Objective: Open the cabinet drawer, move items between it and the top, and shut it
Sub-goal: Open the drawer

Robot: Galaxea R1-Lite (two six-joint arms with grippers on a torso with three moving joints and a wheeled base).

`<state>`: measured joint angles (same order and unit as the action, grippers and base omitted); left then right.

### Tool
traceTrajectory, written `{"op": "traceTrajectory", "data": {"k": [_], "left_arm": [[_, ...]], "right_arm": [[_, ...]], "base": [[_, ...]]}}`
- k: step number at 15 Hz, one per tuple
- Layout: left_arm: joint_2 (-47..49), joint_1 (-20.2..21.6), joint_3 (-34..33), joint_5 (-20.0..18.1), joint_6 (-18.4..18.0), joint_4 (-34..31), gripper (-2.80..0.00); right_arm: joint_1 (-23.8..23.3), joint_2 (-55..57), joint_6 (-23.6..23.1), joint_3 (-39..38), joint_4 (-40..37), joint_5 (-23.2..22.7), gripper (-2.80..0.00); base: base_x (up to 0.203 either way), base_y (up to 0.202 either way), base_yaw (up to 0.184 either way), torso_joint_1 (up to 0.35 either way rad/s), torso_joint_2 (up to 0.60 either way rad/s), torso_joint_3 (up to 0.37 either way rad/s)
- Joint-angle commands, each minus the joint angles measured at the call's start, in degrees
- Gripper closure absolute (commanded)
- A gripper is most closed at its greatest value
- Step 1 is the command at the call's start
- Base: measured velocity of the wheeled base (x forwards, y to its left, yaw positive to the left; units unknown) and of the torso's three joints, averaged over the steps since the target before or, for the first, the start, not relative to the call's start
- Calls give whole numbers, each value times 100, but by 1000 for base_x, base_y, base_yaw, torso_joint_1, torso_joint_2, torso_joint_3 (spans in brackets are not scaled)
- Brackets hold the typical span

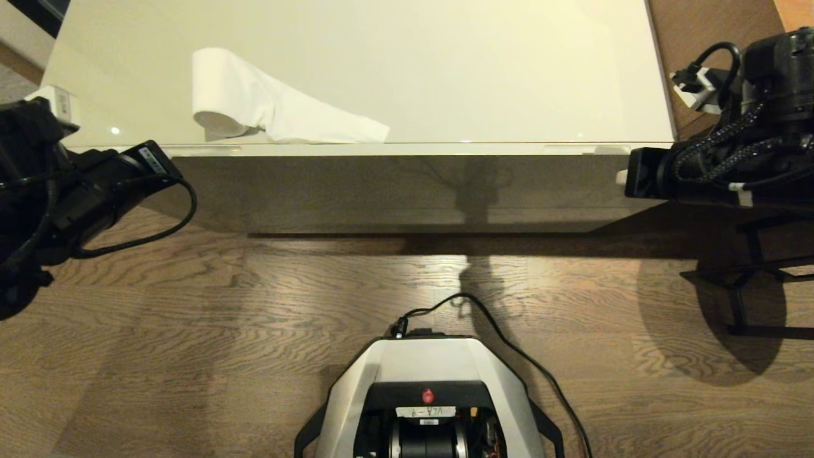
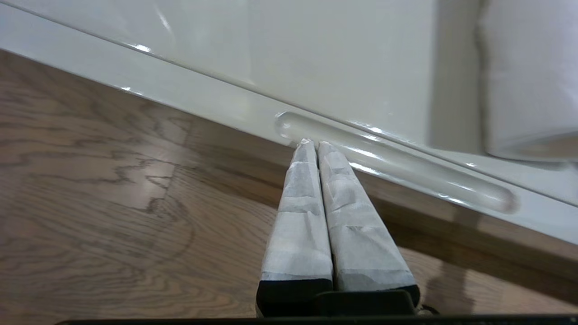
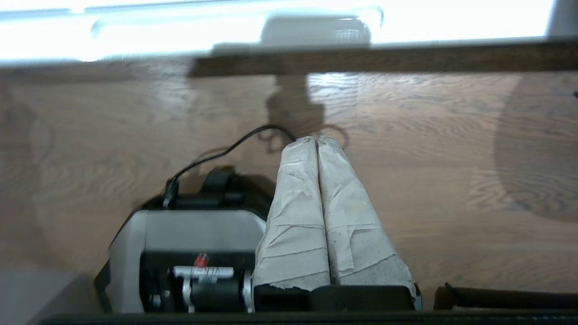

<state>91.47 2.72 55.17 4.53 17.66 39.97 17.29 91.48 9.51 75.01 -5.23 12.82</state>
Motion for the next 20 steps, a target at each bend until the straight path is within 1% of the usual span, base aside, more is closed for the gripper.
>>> {"op": "traceTrajectory", "data": {"k": [1,2,4,6,8,11,13,15,16,17,20], "left_arm": [[-219,-19,-14,-5,18,-37,0],[-137,-30,-47,-12,18,-6,0],[-50,-35,-36,-23,18,54,0],[-116,-35,0,-25,18,50,0],[-132,-35,-1,-49,18,51,0],[-50,-43,37,-49,27,54,0],[-22,-96,37,-49,62,54,0],[45,-113,37,-42,70,62,0],[97,-113,37,-35,92,70,0],[99,-114,46,-32,159,81,0],[116,-122,46,-31,334,89,0]], "right_arm": [[-56,423,6,36,429,157,0],[-74,626,-14,31,772,312,0],[-100,810,-37,24,1200,534,0],[-94,681,-41,31,1160,577,0],[-17,166,-77,90,793,660,0],[244,-320,-98,395,-171,687,0],[256,-353,-89,589,-320,694,0],[253,-157,-28,552,-324,709,0],[242,68,44,524,-203,711,0],[218,237,132,434,98,716,0],[204,437,144,163,854,722,0]], "base": [[0,0,0,0,0,0],[0,0,0,0,0,0],[0,0,0,0,0,0],[0,0,0,0,0,0],[0,0,0,0,0,0],[0,0,0,0,0,0],[0,0,0,0,0,0],[0,0,0,0,0,0],[0,0,0,0,0,0],[0,0,0,0,0,0],[0,0,0,0,0,0]]}}
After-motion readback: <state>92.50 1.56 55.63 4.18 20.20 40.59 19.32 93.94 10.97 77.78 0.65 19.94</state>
